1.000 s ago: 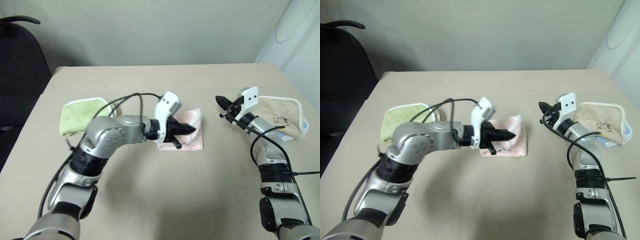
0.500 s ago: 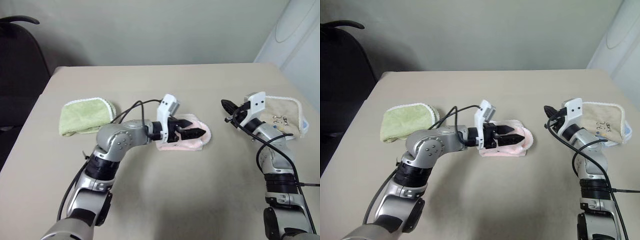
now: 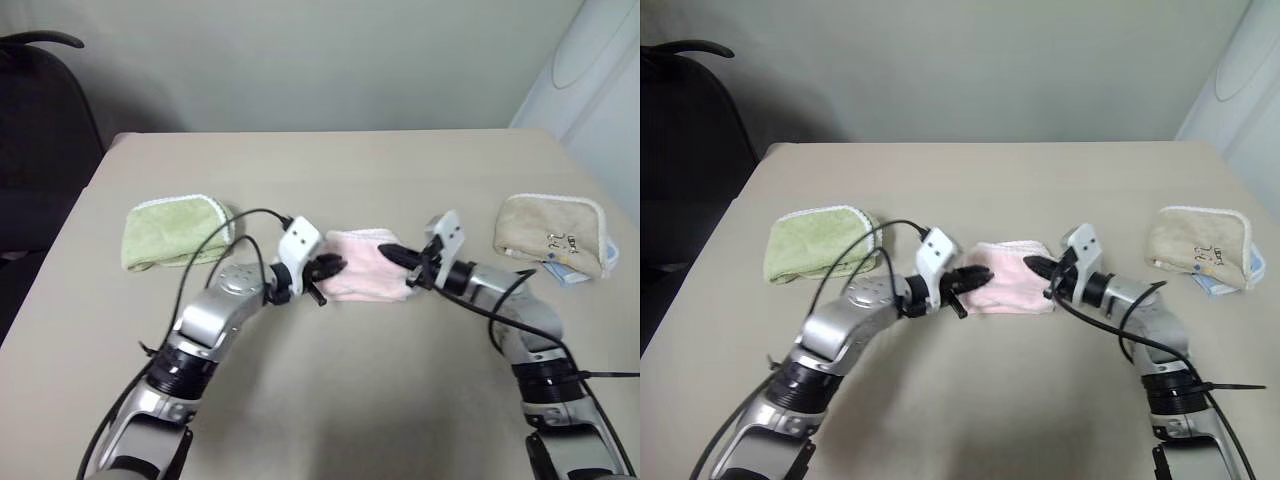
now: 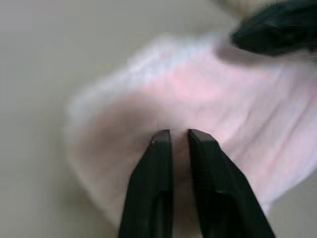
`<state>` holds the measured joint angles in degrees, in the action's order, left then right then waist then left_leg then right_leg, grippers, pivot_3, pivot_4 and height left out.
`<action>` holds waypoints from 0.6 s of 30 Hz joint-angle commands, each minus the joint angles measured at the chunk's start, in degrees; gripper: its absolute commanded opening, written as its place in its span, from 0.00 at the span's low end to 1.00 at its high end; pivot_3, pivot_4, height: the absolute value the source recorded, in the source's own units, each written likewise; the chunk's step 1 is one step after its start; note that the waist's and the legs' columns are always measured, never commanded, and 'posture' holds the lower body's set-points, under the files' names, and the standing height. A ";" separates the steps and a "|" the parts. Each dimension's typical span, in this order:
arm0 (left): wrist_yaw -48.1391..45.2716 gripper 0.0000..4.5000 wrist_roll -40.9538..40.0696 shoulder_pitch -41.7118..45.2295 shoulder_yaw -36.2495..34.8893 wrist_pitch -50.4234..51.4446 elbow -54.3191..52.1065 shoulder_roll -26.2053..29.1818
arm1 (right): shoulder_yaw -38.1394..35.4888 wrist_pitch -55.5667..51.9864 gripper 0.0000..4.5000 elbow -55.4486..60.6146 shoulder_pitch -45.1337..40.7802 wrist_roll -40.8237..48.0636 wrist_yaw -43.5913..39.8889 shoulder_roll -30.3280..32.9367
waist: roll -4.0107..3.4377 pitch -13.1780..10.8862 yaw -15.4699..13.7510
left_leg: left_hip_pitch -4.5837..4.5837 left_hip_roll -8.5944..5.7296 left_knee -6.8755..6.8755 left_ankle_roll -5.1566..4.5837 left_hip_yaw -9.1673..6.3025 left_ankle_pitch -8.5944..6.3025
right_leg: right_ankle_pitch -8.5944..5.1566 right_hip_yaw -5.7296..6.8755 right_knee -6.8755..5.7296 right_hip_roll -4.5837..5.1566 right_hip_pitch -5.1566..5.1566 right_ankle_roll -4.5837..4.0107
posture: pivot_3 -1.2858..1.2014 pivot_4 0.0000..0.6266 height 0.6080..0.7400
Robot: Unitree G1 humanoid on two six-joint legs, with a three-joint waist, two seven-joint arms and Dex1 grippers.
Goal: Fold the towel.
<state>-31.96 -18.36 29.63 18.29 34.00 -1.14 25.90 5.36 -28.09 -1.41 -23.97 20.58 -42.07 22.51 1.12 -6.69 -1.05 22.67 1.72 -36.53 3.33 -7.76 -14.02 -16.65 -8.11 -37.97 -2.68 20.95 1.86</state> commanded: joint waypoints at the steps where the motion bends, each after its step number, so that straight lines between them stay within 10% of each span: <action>1: -0.37 0.18 5.50 0.04 2.10 -2.96 4.66 -0.43 | 1.72 2.28 0.00 -2.60 0.82 -3.36 0.76 -0.15 | -0.03 0.02 -0.03 | 0.02 0.00 0.00 0.01 -0.01 0.00 | 0.00 0.02 0.01 0.00 0.00 0.00 | 0.52 0.24 1.00; 18: 7.17 0.22 -22.98 -5.63 -28.74 18.49 -11.13 -8.88 | -12.68 1.95 0.00 8.29 1.72 4.19 1.30 4.99 | -0.01 0.11 0.04 | -0.15 -0.01 -0.08 0.03 0.16 0.01 | -0.03 0.01 0.04 -0.02 -0.26 0.04 | 0.52 0.24 1.00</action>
<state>-26.56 -36.81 24.64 -8.00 47.54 -10.07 17.62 -5.12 -26.09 5.14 -21.25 23.29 -41.48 27.09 1.11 -6.59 -1.02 22.50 1.70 -36.61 3.35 -7.60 -14.02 -16.68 -8.11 -37.92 -2.69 20.69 1.91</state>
